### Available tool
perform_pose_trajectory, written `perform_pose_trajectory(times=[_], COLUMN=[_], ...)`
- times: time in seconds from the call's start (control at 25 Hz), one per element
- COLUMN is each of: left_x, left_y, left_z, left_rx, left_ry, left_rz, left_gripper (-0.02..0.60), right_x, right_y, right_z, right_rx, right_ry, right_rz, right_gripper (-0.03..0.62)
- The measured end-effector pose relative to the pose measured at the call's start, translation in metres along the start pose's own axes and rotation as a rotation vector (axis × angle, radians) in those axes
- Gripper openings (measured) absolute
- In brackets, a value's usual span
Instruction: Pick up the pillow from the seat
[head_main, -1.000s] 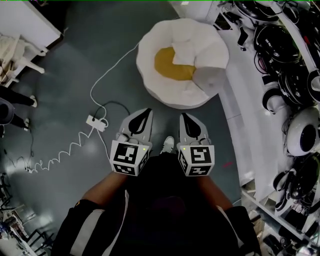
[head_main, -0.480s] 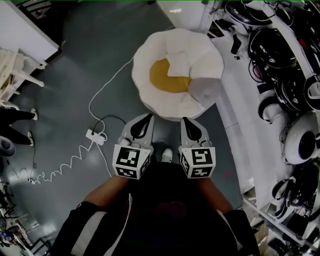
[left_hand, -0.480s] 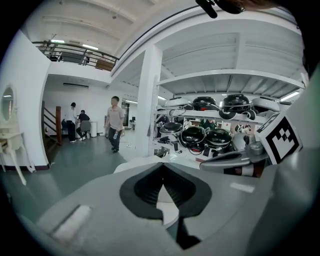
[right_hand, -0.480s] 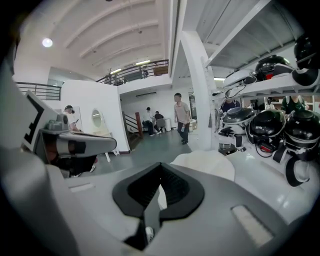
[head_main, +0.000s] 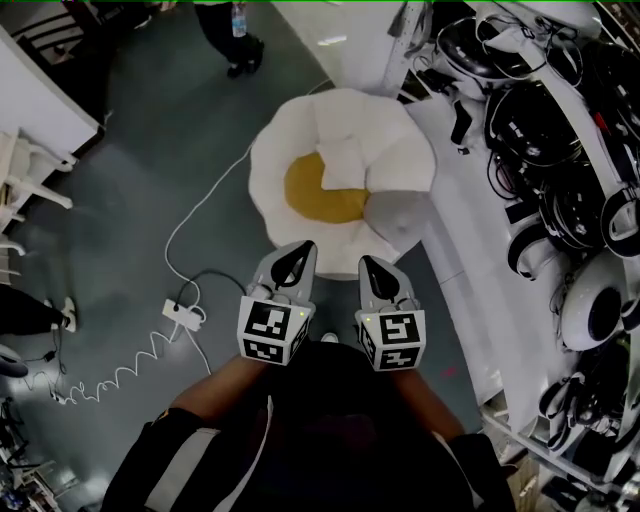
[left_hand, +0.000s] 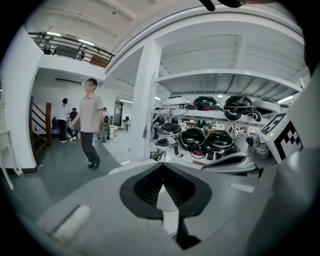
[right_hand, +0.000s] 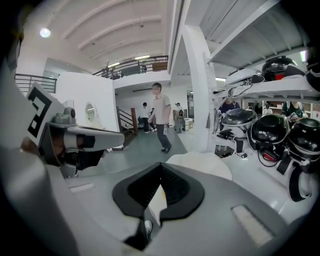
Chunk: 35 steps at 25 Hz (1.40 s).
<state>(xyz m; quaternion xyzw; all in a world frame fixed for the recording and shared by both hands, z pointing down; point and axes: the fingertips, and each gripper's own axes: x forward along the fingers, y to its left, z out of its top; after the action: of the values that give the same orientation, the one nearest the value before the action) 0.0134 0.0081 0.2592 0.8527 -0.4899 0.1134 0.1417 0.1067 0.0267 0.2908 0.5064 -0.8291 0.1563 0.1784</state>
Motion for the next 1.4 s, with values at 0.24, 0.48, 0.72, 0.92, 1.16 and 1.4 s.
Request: perform_pose_trajectory(times=[0.24,0.48,0.72,0.92,1.16,1.4], left_x=[0.052,0.1,0.143,0.173,0.209,0.255], left_y=[0.062,0.127,0.176,0.201,0.211,0.218], left_z=[0.011,0.002,-0.014,-0.018,-0.036,-0.076], left_rx=[-0.009,0.016,-0.018,-0.024,-0.032,-0.051], left_ry=[0.023,0.055,0.087,0.091,0.116,0.142], left_rz=[-0.015,-0.014,-0.039,-0.054,-0.059,-0.027], left_gripper=[0.005,0.005,0.005,0.005,0.005,0.005], right_x=[0.075,0.15,0.209,0.242,0.277,0.32], right_y=[-0.016,-0.023,-0.033,-0.044,-0.063,-0.092], right_z=[0.021,0.025,0.02,0.018,0.003,-0.03], right_rx=[0.011,0.034,0.045,0.041,0.013,0.015], right_ry=[0.044,0.097,0.155,0.186,0.231,0.249], right_rz=[-0.043,-0.079,-0.131,-0.159,-0.166,-0.128], right_gripper=[0.002,0.002,0.002,0.002,0.002,0.003])
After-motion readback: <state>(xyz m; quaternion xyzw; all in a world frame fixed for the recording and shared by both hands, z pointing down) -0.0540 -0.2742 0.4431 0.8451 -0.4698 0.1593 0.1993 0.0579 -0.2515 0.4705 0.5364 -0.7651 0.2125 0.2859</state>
